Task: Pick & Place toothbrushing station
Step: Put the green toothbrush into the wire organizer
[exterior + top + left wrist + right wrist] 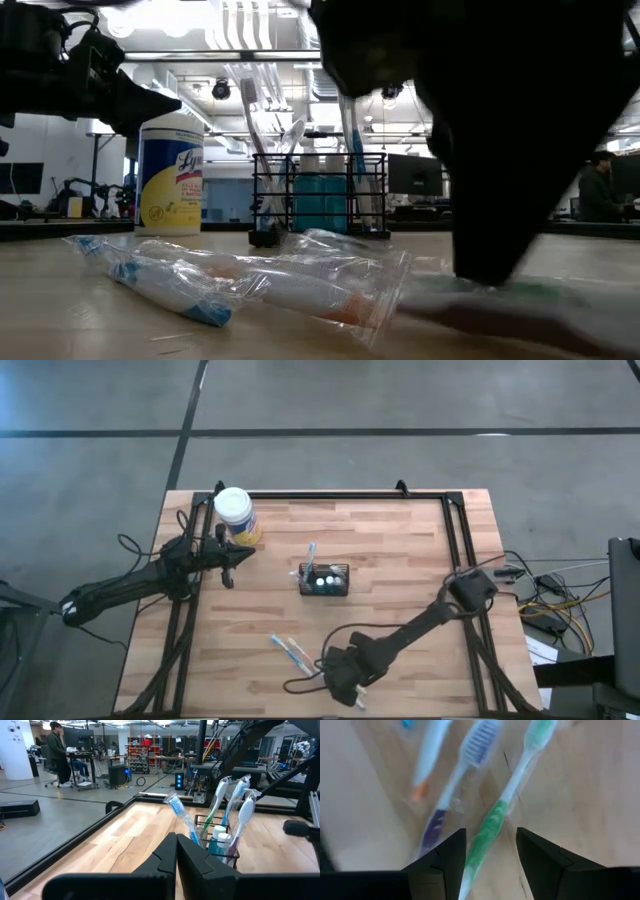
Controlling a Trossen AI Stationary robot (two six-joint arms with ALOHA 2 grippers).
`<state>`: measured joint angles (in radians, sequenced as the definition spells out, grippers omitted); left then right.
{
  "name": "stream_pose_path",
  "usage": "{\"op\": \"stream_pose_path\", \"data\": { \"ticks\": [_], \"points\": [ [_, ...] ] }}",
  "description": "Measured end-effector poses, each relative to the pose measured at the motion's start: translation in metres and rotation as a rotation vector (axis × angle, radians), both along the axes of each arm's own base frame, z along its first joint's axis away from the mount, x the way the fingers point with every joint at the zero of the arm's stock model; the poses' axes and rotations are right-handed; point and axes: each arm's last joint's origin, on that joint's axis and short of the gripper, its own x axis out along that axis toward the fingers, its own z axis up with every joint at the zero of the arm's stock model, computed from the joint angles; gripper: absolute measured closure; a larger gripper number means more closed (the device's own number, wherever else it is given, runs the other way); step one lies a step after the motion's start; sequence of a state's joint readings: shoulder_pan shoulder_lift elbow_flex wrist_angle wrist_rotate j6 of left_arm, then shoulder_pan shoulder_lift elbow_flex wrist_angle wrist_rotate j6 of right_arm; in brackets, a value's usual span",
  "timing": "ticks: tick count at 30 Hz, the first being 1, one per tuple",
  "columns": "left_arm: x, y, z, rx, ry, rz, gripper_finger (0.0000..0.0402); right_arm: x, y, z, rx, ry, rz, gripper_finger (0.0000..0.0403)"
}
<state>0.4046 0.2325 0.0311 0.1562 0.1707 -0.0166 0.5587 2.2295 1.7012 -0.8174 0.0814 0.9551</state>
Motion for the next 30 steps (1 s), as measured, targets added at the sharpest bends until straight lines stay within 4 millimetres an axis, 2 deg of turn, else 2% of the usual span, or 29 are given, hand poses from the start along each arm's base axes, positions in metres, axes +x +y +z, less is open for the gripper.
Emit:
{"op": "stream_pose_path", "data": {
  "ticks": [8,21,30],
  "points": [
    [0.0,0.0,0.0,-0.003,0.0,0.0,0.0388,-0.001,-0.001,-0.009,-0.026,0.04,0.001,0.0232],
    [0.0,0.0,-0.001,-0.012,0.003,0.0,0.0388,-0.006,-0.006,0.003,-0.088,0.027,-0.001,0.0232],
    [0.0,0.0,-0.001,-0.014,0.006,0.0,0.0388,-0.008,-0.007,-0.009,-0.113,0.052,0.035,0.0232]
  ]
}}
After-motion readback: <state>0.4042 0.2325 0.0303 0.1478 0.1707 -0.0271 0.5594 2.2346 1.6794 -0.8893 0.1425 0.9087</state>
